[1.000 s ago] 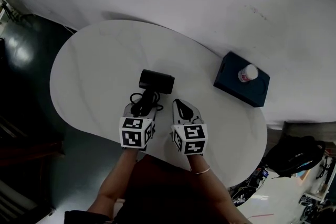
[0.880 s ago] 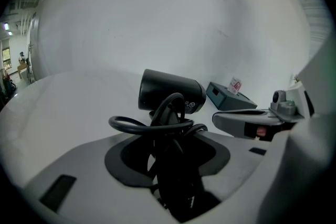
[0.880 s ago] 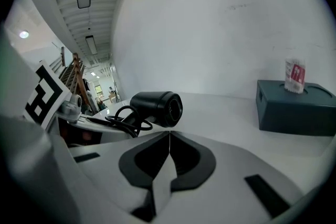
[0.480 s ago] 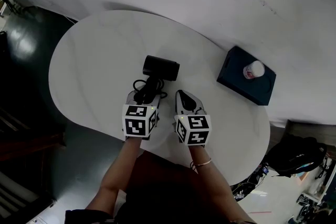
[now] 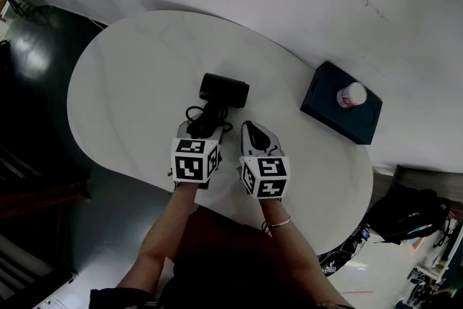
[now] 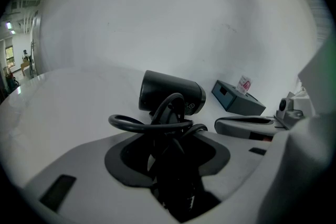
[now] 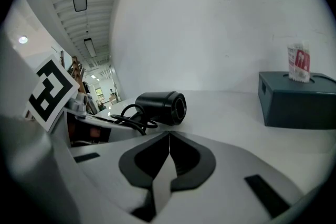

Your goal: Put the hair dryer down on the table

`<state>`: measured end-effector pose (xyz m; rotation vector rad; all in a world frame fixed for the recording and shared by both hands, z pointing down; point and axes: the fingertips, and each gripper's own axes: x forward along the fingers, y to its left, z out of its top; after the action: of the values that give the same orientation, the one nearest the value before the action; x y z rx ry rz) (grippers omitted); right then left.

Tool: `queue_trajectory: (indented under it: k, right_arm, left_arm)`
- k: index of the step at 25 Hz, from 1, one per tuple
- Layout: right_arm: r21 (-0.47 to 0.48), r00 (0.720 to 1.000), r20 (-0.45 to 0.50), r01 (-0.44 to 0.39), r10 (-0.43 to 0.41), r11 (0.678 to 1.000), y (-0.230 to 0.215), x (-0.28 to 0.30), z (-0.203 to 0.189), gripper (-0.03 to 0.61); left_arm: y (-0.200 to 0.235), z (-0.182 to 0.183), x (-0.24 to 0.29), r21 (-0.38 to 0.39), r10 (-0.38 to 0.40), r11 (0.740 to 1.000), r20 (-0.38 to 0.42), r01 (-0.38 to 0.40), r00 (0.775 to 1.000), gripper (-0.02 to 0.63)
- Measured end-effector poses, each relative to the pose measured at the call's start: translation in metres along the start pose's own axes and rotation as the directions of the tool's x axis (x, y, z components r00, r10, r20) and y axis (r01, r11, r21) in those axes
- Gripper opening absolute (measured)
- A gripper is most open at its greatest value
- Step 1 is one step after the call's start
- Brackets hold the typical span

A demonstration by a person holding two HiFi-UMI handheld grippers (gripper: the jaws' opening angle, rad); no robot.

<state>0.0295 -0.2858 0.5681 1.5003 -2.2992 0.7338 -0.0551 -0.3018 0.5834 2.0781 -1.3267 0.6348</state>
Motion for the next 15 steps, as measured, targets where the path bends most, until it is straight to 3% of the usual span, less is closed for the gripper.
queue_trajectory:
  k: [15]
  right_arm:
    - [-0.033, 0.999, -0.019, 0.032, -0.032, 0.999, -0.0019, 0.0003, -0.0037, 0.015]
  left_arm:
    - [0.0033, -0.0023, 0.0044, -0.041, -0.006, 0.999, -0.039, 0.004, 0.999, 0.200]
